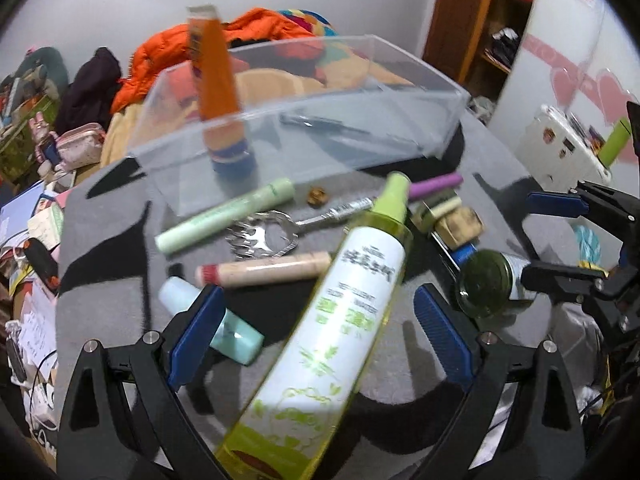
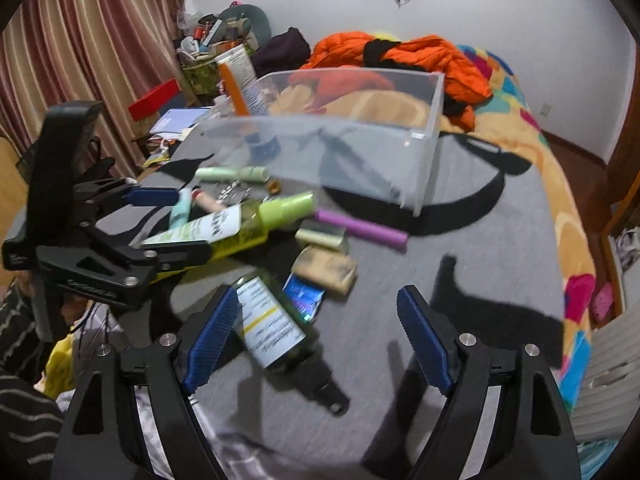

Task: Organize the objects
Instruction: 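Move the left tool to the yellow spray bottle while the right tool approaches the green pump bottle, then grasp the yellow spray bottle with the left tool while the right tool grasps the green pump bottle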

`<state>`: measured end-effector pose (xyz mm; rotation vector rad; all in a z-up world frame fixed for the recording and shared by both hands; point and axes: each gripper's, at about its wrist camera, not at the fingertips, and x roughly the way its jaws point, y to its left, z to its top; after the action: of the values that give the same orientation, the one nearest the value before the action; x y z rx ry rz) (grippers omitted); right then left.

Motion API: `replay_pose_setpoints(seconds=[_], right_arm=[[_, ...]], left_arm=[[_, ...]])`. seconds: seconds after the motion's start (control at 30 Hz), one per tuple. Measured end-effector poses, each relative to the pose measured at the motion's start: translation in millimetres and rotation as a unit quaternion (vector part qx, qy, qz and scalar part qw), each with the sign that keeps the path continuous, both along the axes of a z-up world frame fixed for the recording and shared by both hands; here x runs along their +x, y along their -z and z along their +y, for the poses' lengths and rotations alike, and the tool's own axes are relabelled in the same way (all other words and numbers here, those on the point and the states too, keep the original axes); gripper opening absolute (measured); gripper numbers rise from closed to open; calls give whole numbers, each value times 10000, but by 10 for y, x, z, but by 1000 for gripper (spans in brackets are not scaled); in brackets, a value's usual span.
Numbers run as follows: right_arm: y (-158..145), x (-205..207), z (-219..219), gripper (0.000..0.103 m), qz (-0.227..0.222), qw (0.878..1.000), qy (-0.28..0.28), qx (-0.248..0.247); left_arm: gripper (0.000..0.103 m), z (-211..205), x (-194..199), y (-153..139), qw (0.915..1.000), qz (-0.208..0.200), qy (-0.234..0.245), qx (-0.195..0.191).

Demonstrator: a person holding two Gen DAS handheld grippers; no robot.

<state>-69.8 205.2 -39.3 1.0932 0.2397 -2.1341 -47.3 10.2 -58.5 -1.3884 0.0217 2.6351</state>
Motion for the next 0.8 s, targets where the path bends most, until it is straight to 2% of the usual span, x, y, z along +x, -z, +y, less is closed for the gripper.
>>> replay_pose_setpoints(seconds=[0.07,0.1,0.13,0.23,0.37,0.5,0.63,0.8], right_arm=[[48,39,-52,79,-16,9999,-137,42],[68,55,-79,79,-10,9998,-192,88],[88,73,-111,79,1,9996,-256,140],[129,114,-196,78,57,9988,-416,238],[182,106,-285,58,72,9979,-523,364],[199,109,-303,38,59,9976,-538,420],[159,119,-250,38,146,9986,-387,329],[24,102,-157,38,274,9994,-160,125]], left_arm=[[96,21,-27,36,9999,-67,113,4],[92,40,-47,54,9998,-103,173,13],[83,59,-73,73,9996,-158,229,29],[69,85,-170,140,9979,-452,439,135],[54,127,-189,157,9973,-460,573,-44],[48,134,-146,133,9973,-372,610,-150],[42,103,-54,84,9984,-162,501,-211],[42,0,41,-73,9994,147,302,-75]])
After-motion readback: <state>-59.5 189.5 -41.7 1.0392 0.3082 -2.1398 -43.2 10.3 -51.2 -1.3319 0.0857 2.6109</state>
